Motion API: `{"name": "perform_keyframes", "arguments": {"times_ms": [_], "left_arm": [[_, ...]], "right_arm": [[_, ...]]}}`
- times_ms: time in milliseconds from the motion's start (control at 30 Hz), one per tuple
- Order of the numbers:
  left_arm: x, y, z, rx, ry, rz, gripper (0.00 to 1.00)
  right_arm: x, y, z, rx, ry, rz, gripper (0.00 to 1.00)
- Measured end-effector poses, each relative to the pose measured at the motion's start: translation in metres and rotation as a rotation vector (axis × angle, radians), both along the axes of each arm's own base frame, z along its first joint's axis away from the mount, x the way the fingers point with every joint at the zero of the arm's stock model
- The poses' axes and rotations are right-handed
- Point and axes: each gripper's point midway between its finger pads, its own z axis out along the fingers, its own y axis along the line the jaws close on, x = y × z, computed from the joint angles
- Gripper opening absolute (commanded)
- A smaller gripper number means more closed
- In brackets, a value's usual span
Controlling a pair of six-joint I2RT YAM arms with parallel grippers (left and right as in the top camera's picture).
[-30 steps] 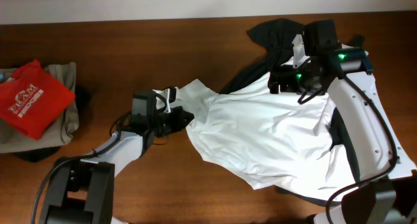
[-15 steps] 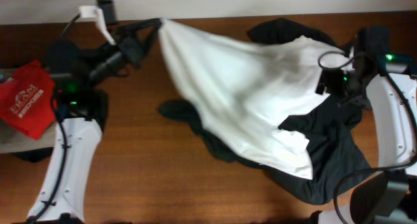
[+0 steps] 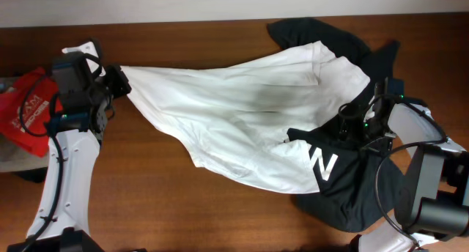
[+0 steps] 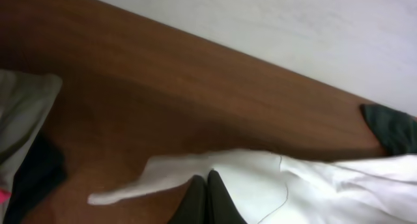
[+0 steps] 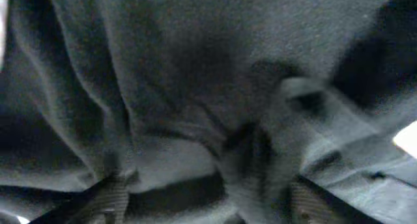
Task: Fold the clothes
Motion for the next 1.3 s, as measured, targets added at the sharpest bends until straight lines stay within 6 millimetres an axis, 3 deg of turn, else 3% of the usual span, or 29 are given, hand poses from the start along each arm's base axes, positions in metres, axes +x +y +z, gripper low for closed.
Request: {"name": "perform_keyframes", "arguments": {"times_ms": [33,67,167,233,300,400,433,500,533,567,633,667,700,733,767,833,900,967,1067,1133,1167,1200,1233,1267,1300], "left_arm": [[-0.006,0.000,-0.008,-0.003,0.038,0.003,0.00],[-0.007,0.000,-0.010,-0.004,0.048,0.004,0.00],[-0.007,0.000,-0.011,-0.004,0.052,0.005,0.01],[-0.007,0.001,-0.011,-0.002,0.051,0.007,0.00],[-0.007,0.004,-0.011,0.013,0.053,0.024,0.00],[0.000,0.018,-0.002,0.086,0.008,0.073,0.01],[0.003,0.022,0.003,0.107,-0.013,0.086,0.01],[0.008,0.028,0.013,0.137,-0.055,0.105,0.01],[0.010,0.030,0.016,0.146,-0.069,0.111,0.01],[0.009,0.031,0.016,0.150,-0.069,0.114,0.01],[0.008,0.032,0.014,0.151,-0.060,0.116,0.01],[0.005,0.031,0.009,0.151,-0.036,0.116,0.00],[0.005,0.030,0.008,0.151,-0.032,0.115,0.01],[0.001,0.029,0.002,0.149,-0.005,0.112,0.00],[0.000,0.029,-0.001,0.147,0.010,0.110,0.01],[-0.007,0.024,-0.011,0.131,0.057,0.092,0.00],[-0.009,0.021,-0.014,0.118,0.072,0.076,0.00],[-0.012,0.016,-0.020,0.099,0.095,0.054,0.01],[-0.013,0.013,-0.023,0.089,0.108,0.042,0.01],[-0.014,0.013,-0.024,0.087,0.112,0.040,0.01],[-0.014,0.012,-0.025,0.085,0.116,0.038,0.00],[-0.014,0.011,-0.025,0.085,0.117,0.036,0.01],[-0.014,0.011,-0.025,0.085,0.117,0.036,0.00],[-0.014,0.011,-0.025,0.085,0.116,0.035,0.01],[-0.014,0.010,-0.025,0.085,0.116,0.034,0.01]], "right_arm": [[0.000,0.001,-0.005,0.005,0.009,-0.001,0.16],[0.000,0.000,-0.009,0.002,0.016,0.003,0.04],[0.000,-0.013,-0.011,-0.064,0.028,-0.027,0.04],[-0.003,-0.038,-0.010,-0.152,0.047,-0.090,0.04],[-0.028,-0.114,0.005,-0.273,0.138,-0.312,0.04],[-0.046,-0.227,0.079,-0.390,0.066,-0.664,0.04],[-0.050,-0.256,0.105,-0.433,0.013,-0.745,0.10],[-0.060,-0.294,0.147,-0.490,-0.073,-0.847,0.57],[-0.060,-0.301,0.158,-0.487,-0.107,-0.856,0.65],[-0.053,-0.295,0.159,-0.441,-0.126,-0.823,0.66],[-0.035,-0.263,0.150,-0.306,-0.125,-0.712,0.66],[-0.017,-0.232,0.145,-0.210,-0.125,-0.619,0.66],[-0.006,-0.218,0.143,-0.180,-0.131,-0.548,0.70],[0.020,-0.178,0.138,-0.105,-0.148,-0.376,0.74],[0.035,-0.154,0.136,-0.077,-0.159,-0.271,0.74],[0.084,-0.090,0.133,-0.058,-0.231,-0.013,0.77],[0.112,-0.056,0.129,-0.057,-0.286,0.088,0.81],[0.139,-0.012,0.101,-0.030,-0.290,0.194,0.82],[0.165,0.022,0.048,-0.014,-0.264,0.249,0.82],[0.172,0.037,0.011,-0.011,-0.225,0.234,0.80],[0.174,0.040,0.002,-0.012,-0.221,0.229,0.73],[0.176,0.041,-0.005,-0.019,-0.214,0.221,0.56],[0.178,0.038,-0.005,-0.039,-0.217,0.214,0.27],[0.177,0.033,-0.007,-0.062,-0.209,0.200,0.04],[0.176,0.023,-0.008,-0.117,-0.194,0.186,0.04]]}}
